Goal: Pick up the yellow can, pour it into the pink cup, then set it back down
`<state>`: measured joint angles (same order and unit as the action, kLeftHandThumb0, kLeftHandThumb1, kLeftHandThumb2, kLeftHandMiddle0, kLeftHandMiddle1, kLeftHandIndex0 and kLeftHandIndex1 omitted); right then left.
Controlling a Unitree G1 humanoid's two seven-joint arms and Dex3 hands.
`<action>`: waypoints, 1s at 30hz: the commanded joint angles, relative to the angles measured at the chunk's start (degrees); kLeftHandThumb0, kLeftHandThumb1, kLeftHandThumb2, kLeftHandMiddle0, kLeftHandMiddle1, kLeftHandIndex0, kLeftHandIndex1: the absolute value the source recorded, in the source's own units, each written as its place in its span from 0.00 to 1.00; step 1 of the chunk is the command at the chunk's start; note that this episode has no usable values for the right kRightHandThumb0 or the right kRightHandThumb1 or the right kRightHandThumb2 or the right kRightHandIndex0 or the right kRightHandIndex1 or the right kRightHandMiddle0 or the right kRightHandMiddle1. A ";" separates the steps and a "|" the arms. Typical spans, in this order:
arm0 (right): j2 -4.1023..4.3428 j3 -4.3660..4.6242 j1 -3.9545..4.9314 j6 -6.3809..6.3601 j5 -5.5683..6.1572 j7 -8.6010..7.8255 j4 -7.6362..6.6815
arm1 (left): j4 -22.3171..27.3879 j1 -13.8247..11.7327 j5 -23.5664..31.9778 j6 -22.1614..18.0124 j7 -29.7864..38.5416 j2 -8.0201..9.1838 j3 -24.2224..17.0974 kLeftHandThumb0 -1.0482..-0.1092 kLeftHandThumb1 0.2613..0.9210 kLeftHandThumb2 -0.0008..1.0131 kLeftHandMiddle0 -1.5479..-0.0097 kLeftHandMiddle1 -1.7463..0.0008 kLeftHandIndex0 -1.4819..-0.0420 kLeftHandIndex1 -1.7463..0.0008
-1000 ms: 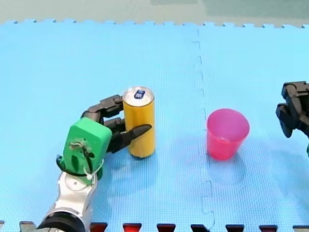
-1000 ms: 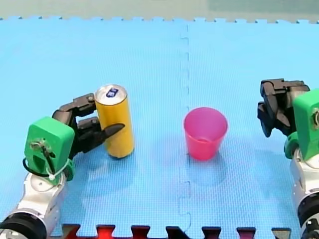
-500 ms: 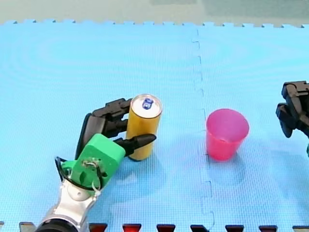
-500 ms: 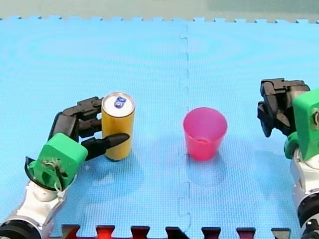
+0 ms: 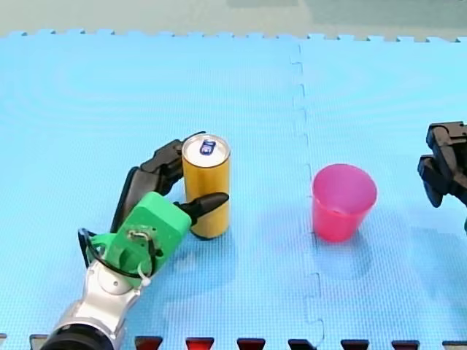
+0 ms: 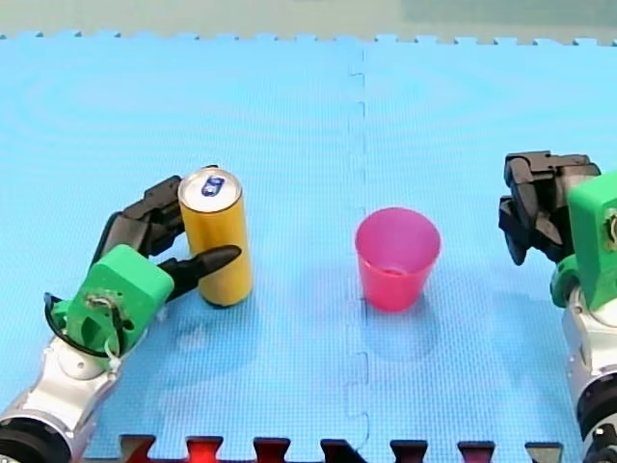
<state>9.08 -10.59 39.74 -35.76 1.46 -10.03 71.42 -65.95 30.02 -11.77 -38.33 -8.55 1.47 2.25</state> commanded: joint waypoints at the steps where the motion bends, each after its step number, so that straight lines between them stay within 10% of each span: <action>1: 0.25 -0.09 0.38 -0.26 0.09 -0.01 0.02 | 0.32 0.04 1.52 0.87 1.39 0.02 -0.73 0.11 0.83 0.00 0.77 1.00 0.81 1.00; 30: 0.50 0.39 0.39 -0.71 -0.74 0.82 0.28 | 5.79 -1.28 6.73 6.66 12.11 1.24 -2.30 0.00 0.92 0.02 0.89 1.00 0.93 1.00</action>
<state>9.26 -10.10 39.97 -36.33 0.61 -9.22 71.63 -60.91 29.06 -5.79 -32.02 2.74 2.34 0.32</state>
